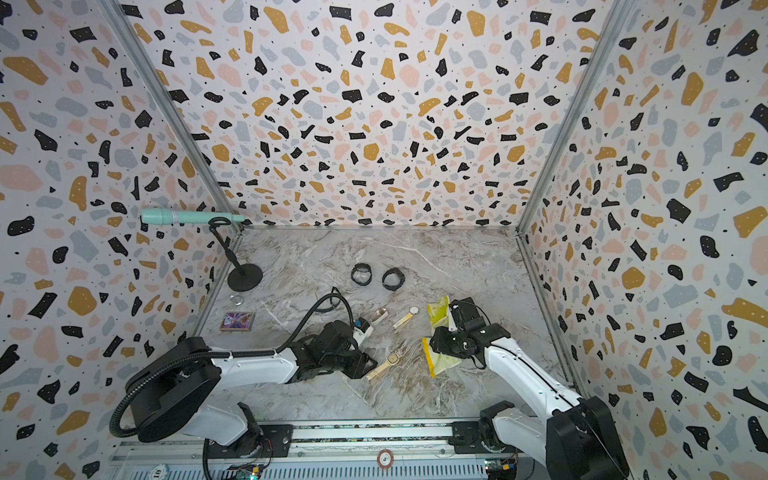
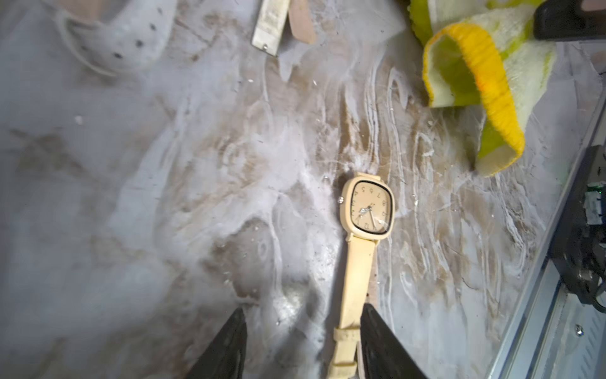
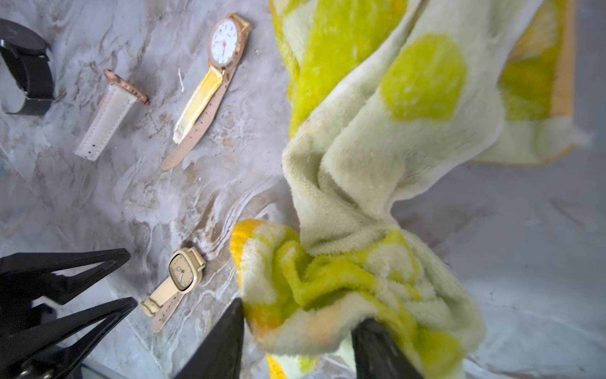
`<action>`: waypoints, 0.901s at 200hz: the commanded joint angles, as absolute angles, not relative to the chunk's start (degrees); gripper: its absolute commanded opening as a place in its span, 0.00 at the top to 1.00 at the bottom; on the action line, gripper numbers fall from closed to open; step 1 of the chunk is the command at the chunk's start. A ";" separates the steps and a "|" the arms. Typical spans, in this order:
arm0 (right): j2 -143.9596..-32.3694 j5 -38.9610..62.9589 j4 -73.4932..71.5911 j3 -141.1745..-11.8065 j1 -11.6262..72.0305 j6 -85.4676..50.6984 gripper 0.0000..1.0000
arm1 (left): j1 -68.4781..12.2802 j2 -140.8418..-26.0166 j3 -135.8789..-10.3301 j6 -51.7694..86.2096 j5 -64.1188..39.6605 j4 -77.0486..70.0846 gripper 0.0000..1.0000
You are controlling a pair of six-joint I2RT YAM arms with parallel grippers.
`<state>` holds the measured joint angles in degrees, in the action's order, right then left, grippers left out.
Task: Wipe the watch dial
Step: Place the cleaning item at the center of the board.
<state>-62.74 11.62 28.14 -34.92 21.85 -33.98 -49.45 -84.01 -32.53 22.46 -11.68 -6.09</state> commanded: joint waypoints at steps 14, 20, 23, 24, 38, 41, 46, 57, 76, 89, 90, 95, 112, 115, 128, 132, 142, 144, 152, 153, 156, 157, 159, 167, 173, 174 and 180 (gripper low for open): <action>-64.50 3.71 29.77 -38.81 21.22 -32.92 0.25 | -47.94 -79.46 -39.77 18.96 -6.91 5.26 0.41; -65.51 2.99 29.34 -39.21 21.00 -32.83 0.24 | -47.70 -78.71 -40.89 18.67 -6.08 6.22 0.38; -66.06 2.85 29.02 -39.43 20.81 -32.74 0.24 | -47.47 -78.28 -41.32 18.49 -5.72 6.86 0.36; -66.30 2.79 28.93 -39.49 20.73 -32.72 0.24 | -47.38 -78.17 -41.45 18.43 -5.58 6.99 0.36; -69.28 1.05 27.46 -40.55 20.51 -32.45 0.23 | -46.57 -76.15 -43.26 17.87 -2.94 9.40 0.34; -69.95 0.55 27.27 -40.83 20.48 -32.54 0.23 | -46.44 -75.71 -43.52 17.72 -2.24 9.75 0.34; -71.13 0.07 26.91 -41.38 20.35 -32.64 0.23 | -46.13 -74.86 -43.95 17.57 -1.07 10.45 0.32; -74.03 -0.36 25.94 -42.51 20.07 -32.49 0.23 | -45.46 -72.81 -44.21 17.32 1.62 11.57 0.21; -79.28 -1.71 24.79 -44.60 19.79 -33.31 0.22 | -43.80 -68.59 -42.86 17.65 6.28 12.22 0.00; -83.46 -1.93 23.70 -46.20 19.89 -33.66 0.22 | -42.54 -65.22 -41.19 18.44 9.37 12.30 0.00; -83.74 -1.93 23.63 -46.30 19.87 -33.70 0.22 | -42.41 -64.95 -41.08 18.53 9.43 12.30 0.00; -85.33 -1.93 23.32 -46.84 19.93 -33.75 0.22 | -41.83 -63.56 -40.42 18.77 10.16 12.22 0.00; -91.11 -2.58 23.71 -49.04 19.94 -34.27 0.25 | -40.84 -58.42 -38.18 19.89 14.84 12.24 0.00; -91.94 -2.79 23.85 -49.32 19.91 -34.35 0.26 | -40.68 -57.52 -37.83 20.08 15.51 12.14 0.00; -94.72 -3.25 24.08 -49.92 19.95 -34.56 0.30 | -39.86 -53.97 -36.60 20.81 18.45 12.40 0.00; -95.16 -3.37 24.10 -49.87 19.95 -34.54 0.32 | -39.54 -53.08 -36.29 21.10 19.37 12.56 0.00; -96.02 -3.85 24.23 -49.79 19.95 -34.45 0.45 | -38.84 -51.19 -35.58 21.74 20.89 13.08 0.00; -96.18 -4.06 24.30 -49.73 19.95 -34.45 0.49 | -38.67 -50.90 -35.48 21.72 21.09 13.22 0.00; -96.12 -4.60 24.60 -49.72 19.95 -34.45 0.63 | -38.20 -49.82 -35.18 21.93 21.98 13.72 0.00; -96.05 -4.67 24.60 -49.74 19.95 -34.45 0.64 | -38.17 -49.74 -35.18 21.99 22.11 13.91 0.00; -95.90 -4.89 24.73 -49.67 19.95 -34.50 0.69 | -38.03 -49.47 -35.12 22.10 22.51 14.11 0.00; -95.85 -4.91 24.76 -49.66 19.95 -34.48 0.71 | -38.00 -49.34 -35.05 22.17 22.63 14.22 0.00; -95.72 -5.03 24.84 -49.73 19.86 -34.39 0.73 | -37.91 -49.25 -35.03 22.22 22.84 14.32 0.00; -94.89 -5.10 25.23 -49.95 19.74 -34.15 0.83 | -37.70 -48.59 -34.81 22.24 23.46 14.84 0.00; -94.10 -5.20 25.67 -50.28 19.57 -33.97 0.90 | -37.55 -48.26 -34.68 22.30 24.06 15.12 0.00; -93.98 -5.20 25.75 -50.28 19.54 -33.95 0.91 | -37.54 -48.17 -34.66 22.31 24.25 15.16 0.00; -93.14 -5.13 26.21 -50.82 19.11 -33.73 0.98 | -37.45 -47.72 -34.57 22.52 25.42 15.31 0.00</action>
